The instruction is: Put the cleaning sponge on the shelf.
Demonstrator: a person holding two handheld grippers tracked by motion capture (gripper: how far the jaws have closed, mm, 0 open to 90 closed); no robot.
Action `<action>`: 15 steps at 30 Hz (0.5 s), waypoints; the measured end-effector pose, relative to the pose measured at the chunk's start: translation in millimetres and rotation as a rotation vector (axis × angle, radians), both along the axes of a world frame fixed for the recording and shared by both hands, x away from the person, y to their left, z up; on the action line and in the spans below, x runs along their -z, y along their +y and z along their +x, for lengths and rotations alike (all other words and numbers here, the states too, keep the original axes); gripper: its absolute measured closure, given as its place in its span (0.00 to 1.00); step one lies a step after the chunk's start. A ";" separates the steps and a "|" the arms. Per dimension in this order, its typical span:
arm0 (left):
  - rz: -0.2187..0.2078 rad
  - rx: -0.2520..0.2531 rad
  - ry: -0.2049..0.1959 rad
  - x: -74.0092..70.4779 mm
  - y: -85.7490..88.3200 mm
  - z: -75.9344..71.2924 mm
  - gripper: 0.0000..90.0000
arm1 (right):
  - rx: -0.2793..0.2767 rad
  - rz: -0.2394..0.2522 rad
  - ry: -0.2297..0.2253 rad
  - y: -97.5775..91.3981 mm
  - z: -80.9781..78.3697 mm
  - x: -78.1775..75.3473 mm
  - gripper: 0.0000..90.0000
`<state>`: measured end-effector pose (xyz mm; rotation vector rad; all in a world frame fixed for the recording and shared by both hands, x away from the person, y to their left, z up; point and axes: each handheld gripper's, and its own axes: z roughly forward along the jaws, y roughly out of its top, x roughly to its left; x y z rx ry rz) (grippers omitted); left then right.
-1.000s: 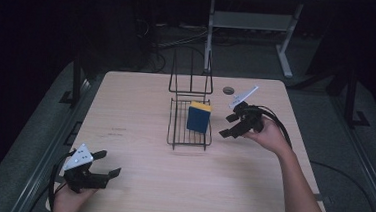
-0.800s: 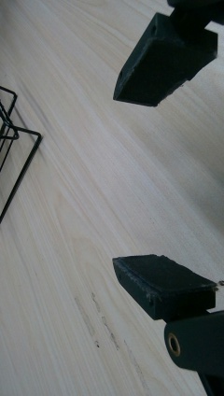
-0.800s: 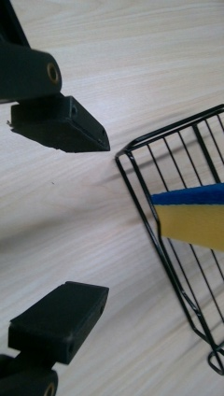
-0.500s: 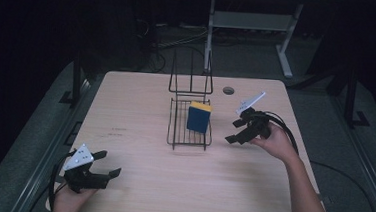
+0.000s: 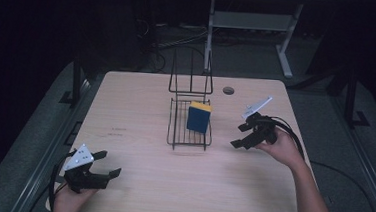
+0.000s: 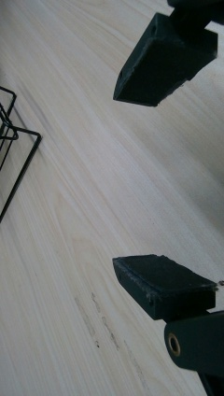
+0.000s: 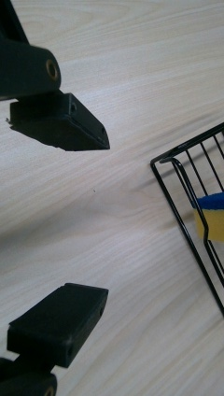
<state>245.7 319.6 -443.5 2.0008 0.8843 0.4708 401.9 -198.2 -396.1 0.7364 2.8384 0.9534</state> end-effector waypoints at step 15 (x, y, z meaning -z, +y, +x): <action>-0.004 0.000 0.001 0.4 -1.0 0.0 0.18 | 0.010 -0.005 0.005 -15.7 -19.2 2.3 0.26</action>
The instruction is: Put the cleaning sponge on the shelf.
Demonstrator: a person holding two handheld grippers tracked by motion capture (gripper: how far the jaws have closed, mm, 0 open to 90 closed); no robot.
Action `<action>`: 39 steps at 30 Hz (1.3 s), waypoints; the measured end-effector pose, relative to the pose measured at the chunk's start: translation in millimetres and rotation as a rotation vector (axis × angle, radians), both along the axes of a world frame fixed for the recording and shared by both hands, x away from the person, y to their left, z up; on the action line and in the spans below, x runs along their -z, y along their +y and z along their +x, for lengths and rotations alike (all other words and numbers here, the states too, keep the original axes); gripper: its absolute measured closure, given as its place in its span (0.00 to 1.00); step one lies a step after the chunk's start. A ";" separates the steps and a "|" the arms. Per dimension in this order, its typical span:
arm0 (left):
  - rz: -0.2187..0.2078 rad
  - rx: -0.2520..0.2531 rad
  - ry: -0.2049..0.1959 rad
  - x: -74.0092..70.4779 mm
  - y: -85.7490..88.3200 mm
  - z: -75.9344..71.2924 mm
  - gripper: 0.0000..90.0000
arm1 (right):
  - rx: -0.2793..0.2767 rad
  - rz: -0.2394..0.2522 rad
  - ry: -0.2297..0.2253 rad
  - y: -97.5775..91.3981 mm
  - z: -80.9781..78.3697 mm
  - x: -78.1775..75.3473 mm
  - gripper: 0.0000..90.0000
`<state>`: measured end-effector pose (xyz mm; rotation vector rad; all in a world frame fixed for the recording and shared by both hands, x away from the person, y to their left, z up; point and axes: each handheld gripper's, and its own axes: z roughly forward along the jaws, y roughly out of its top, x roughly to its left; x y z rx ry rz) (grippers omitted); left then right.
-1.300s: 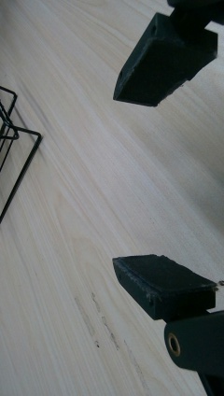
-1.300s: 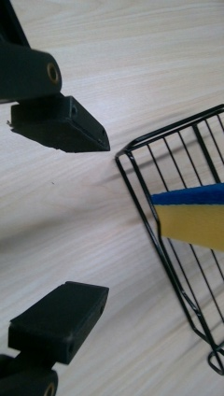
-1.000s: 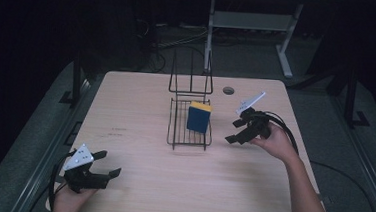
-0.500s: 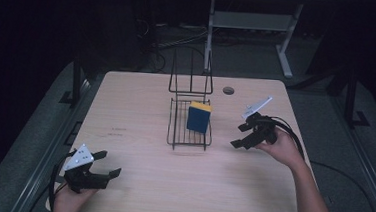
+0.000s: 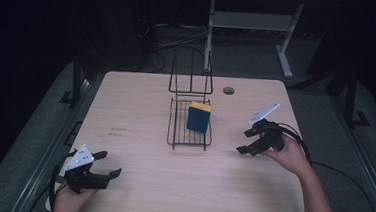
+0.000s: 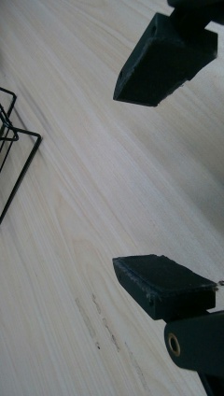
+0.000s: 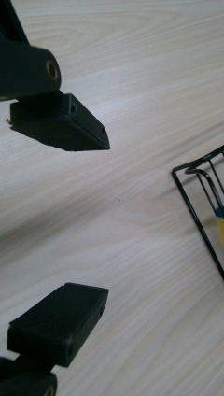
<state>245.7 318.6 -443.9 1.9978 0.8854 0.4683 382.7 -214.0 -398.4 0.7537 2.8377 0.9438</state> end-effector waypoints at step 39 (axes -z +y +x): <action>0.009 0.003 0.004 0.7 -0.5 -0.5 0.18 | 0.053 0.027 0.019 -37.9 -50.9 30.1 0.26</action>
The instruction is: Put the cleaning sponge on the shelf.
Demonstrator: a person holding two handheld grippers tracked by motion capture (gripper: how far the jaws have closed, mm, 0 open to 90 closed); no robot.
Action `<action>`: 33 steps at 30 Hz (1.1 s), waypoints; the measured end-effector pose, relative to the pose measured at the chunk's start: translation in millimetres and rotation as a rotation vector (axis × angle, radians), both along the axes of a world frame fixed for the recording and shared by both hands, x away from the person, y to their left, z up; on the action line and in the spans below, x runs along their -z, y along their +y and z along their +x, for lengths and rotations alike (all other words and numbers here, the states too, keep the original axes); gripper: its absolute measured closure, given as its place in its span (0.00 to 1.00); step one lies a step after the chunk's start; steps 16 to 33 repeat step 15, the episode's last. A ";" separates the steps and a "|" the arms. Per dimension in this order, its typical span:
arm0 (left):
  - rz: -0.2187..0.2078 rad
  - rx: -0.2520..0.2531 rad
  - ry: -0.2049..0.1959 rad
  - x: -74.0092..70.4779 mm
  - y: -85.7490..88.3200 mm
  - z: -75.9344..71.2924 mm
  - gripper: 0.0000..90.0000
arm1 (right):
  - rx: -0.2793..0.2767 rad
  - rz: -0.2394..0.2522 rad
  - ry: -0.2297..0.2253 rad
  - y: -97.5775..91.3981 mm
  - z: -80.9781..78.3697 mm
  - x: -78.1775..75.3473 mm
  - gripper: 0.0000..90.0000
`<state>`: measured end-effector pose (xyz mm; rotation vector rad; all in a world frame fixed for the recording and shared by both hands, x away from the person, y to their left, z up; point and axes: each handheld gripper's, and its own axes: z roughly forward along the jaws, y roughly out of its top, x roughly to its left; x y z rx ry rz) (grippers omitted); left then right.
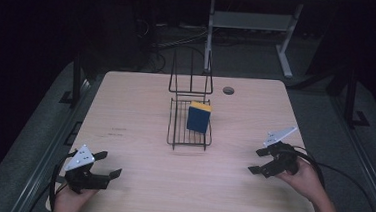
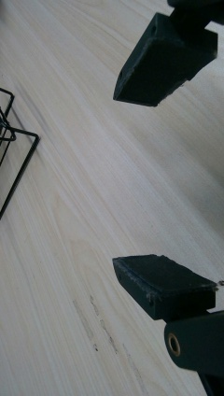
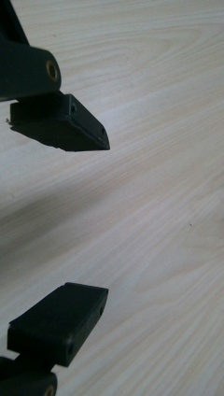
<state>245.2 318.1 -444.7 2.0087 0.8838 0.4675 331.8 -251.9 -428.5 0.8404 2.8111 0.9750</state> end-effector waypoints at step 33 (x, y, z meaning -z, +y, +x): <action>0.004 0.000 0.002 0.4 0.2 0.1 0.18 | 0.033 0.042 -0.044 -18.4 -45.5 9.0 0.24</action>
